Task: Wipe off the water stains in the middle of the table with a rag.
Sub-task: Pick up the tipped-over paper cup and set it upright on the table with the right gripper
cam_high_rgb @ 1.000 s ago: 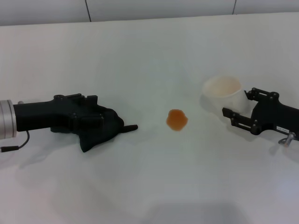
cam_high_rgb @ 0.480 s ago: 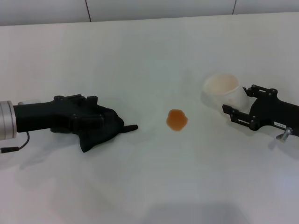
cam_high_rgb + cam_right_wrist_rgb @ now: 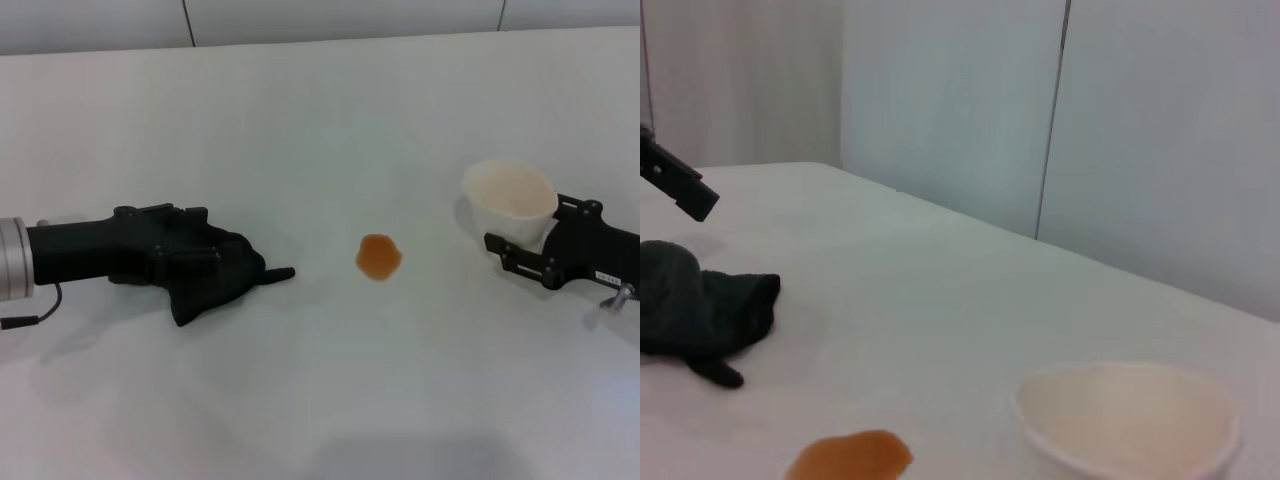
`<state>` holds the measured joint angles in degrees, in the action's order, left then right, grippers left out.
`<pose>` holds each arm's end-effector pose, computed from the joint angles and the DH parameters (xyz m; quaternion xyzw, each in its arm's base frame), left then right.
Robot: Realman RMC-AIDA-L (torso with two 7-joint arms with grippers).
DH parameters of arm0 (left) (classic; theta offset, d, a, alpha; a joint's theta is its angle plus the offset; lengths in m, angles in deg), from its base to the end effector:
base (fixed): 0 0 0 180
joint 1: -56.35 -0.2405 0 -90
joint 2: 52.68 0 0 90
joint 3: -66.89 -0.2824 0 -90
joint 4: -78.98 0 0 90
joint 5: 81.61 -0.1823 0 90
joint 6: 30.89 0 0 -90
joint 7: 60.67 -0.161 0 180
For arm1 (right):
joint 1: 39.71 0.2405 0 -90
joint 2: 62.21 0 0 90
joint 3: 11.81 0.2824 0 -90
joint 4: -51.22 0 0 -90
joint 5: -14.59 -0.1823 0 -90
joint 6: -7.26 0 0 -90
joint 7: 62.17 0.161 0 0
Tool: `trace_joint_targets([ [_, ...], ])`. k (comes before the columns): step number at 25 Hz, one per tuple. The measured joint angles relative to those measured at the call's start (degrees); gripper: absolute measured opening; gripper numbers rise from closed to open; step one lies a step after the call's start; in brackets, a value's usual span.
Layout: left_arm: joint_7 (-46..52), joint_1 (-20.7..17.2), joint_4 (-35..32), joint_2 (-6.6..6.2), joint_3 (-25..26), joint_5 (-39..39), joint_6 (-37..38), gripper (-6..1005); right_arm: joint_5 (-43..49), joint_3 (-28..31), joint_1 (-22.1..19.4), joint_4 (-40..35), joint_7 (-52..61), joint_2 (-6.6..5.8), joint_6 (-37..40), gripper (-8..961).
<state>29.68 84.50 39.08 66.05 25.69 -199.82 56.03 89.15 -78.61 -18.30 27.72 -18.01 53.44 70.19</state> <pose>-0.2800 0.3187 -0.0286 -0.9214 -0.3097 -0.2008 0.1216 0.3257 0.3213 -0.0425 -0.9131 0.1447 0.1848 0.3335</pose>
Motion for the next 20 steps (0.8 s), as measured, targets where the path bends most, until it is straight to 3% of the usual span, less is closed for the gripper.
trace_joint_targets([
  [17,0.0,0.3,-0.1,-0.09,0.0,0.0,0.2,810,-0.4,0.1,-0.4,0.3,2.7,-0.18,0.9,650],
  [20,0.2,0.2,-0.1,-0.09,0.0,0.0,0.2,809,-0.4,0.0,-0.5,-0.1,3.9,-0.3,1.2,828],
])
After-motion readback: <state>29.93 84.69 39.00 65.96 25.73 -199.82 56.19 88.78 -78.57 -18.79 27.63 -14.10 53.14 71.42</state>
